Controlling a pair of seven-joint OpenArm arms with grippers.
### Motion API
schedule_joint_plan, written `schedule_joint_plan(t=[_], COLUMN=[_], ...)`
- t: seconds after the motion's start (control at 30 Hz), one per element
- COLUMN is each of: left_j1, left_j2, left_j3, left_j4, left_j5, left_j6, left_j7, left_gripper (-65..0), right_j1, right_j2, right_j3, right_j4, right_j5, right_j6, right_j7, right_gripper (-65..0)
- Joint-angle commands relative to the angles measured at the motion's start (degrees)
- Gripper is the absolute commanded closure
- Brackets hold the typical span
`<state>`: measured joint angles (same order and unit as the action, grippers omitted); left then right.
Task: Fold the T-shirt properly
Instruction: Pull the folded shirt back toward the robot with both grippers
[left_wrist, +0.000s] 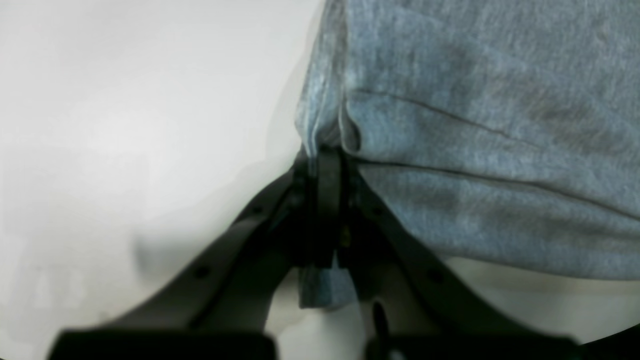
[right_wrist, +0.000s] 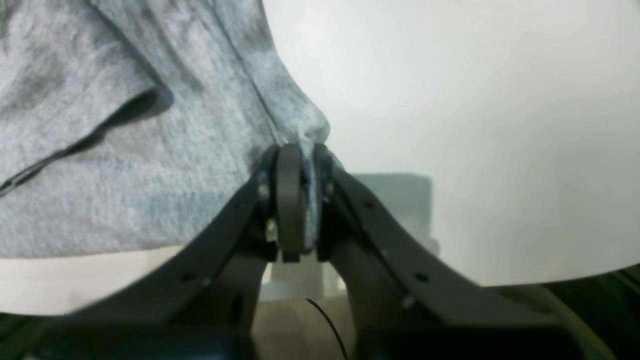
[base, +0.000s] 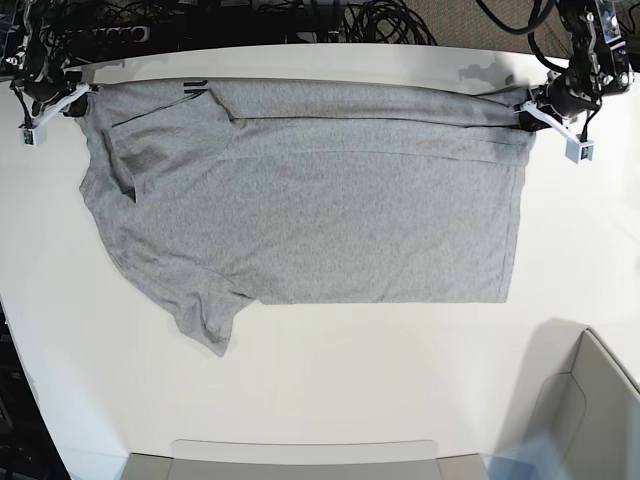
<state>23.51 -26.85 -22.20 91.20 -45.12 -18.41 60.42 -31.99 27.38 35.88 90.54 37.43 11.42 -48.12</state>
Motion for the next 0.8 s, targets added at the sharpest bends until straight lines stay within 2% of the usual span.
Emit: schedule_joint_plan(t=[0.0,0.07,0.13,0.2,0.4,0.6,0.7,0.77], left_j1=[0.01,0.19,0.71,1.94,2.38,2.56,-1.4,-4.47], left_j2=[-1.06,-1.06,-0.89,-0.97,-0.97,1.05,1.14,1.14], left_j3=[-0.79,-0.79,-0.88,-0.88,-1.58,-8.88,-8.18,-6.24], left_j4=[0.98,2.74,5.99,9.07,13.29,16.01,16.98,16.98], left_j5=[0.6,0.6,0.6,0.6,0.6,0.42,0.42,0.42], left_j6=[0.35,0.35,0.35,0.52,0.7,0.44,0.35,0.35], left_j7=[0.28,0.37,0.46,0.46,0.63,4.59,4.94,5.03], left_gripper=[-9.4,-12.7,-11.7,-10.2,-9.0,-9.0,-9.0,-9.0], right_j1=[0.21,0.21,0.38,0.38,0.21,2.14,7.06,11.64], right_j2=[1.15,1.15,1.33,1.33,1.06,1.15,2.03,3.53], right_j3=[0.74,0.74,0.74,0.74,3.81,9.7,8.91,5.31], right_j4=[0.75,0.84,1.02,2.51,7.35,10.25,10.25,9.28], right_j5=[-0.11,-0.11,-0.02,-0.02,-0.02,0.15,-0.11,-0.11], right_j6=[-0.3,-0.3,-0.3,-0.3,-0.3,-0.3,-0.3,-0.3], right_j7=[0.6,0.6,0.6,0.6,0.16,0.25,0.16,0.07], right_gripper=[-4.6,-12.0,-17.7,-20.7,-21.1,-21.1,-21.1,-21.1])
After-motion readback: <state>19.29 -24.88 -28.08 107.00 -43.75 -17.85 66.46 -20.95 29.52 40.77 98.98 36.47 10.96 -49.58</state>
